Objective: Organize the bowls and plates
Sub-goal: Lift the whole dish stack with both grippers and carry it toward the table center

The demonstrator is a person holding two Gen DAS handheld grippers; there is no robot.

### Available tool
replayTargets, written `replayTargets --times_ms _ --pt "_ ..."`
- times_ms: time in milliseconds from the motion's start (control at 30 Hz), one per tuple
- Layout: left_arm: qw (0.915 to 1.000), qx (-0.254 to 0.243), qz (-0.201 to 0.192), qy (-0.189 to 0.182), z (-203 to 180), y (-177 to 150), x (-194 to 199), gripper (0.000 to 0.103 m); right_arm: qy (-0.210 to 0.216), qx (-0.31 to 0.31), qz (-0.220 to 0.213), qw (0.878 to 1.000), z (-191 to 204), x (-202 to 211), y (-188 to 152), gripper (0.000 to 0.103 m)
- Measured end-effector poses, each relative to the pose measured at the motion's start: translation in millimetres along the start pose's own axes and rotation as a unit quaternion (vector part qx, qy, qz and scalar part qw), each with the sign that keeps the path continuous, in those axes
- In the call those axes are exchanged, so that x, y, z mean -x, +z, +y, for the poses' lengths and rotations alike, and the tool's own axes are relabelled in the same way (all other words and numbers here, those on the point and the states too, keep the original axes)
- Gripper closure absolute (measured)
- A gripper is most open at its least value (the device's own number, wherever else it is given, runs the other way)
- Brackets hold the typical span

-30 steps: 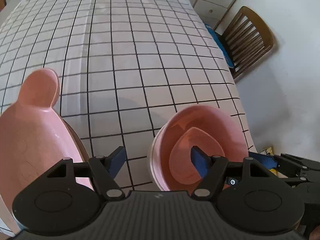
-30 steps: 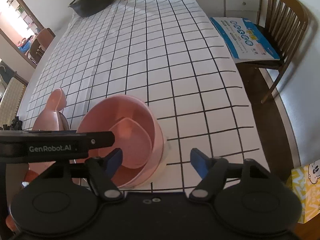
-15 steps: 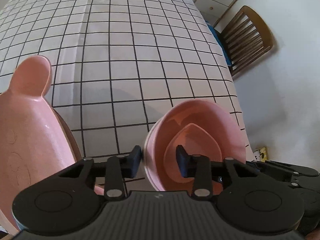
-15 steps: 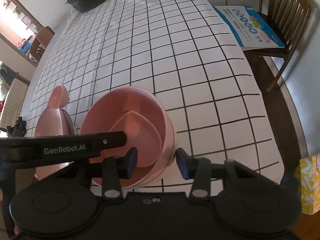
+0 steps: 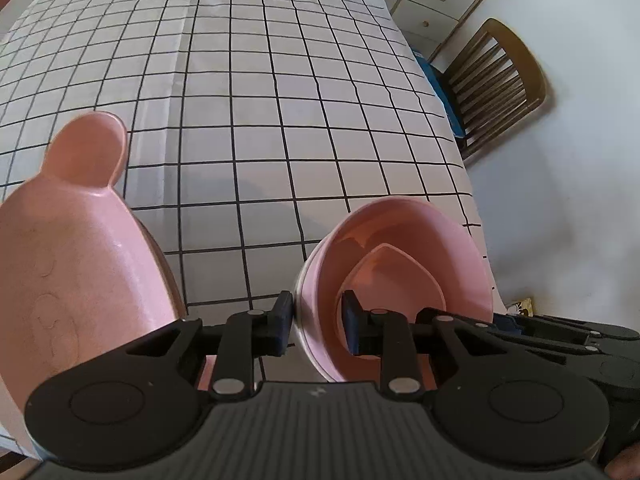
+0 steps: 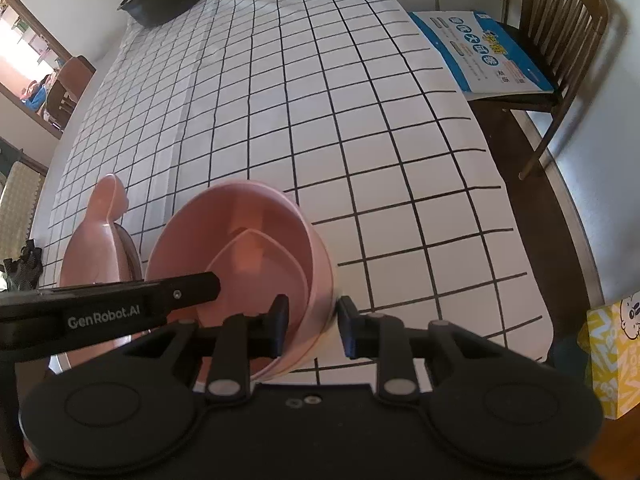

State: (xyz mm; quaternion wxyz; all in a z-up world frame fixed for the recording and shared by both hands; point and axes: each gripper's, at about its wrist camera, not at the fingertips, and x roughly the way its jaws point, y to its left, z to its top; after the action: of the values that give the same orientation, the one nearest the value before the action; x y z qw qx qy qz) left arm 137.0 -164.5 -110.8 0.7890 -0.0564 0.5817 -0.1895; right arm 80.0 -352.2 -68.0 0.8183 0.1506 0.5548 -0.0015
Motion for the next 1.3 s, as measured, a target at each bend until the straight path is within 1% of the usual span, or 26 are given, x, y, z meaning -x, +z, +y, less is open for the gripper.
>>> replayTargets --times_ms 233,400,600,1033,1300 --pt "0.9999 -0.005 -0.009 0.013 -1.6 2.4 27.5 0.077 0.005 0.018 -0.010 1.000 16.8 21.3 5.1 0.078" --pt "0.9997 0.009 -0.017 0.014 9.2 5.6 47.5 0.077 0.013 0.031 -0.018 0.999 32.7 33.0 12.7 0.078" --pt "0.9990 0.026 -0.027 0.025 28.3 8.8 71.1 0.077 0.028 0.058 -0.023 0.998 59.4 39.6 19.3 0.078" --pt "0.9941 0.073 -0.048 0.065 85.9 3.9 104.3 0.077 0.064 0.114 -0.006 0.991 123.7 18.6 26.0 0.078" --pt "0.9902 0.094 -0.046 0.093 118.1 -2.6 107.6 0.077 0.080 0.138 0.009 0.987 158.7 -2.1 20.8 0.079"
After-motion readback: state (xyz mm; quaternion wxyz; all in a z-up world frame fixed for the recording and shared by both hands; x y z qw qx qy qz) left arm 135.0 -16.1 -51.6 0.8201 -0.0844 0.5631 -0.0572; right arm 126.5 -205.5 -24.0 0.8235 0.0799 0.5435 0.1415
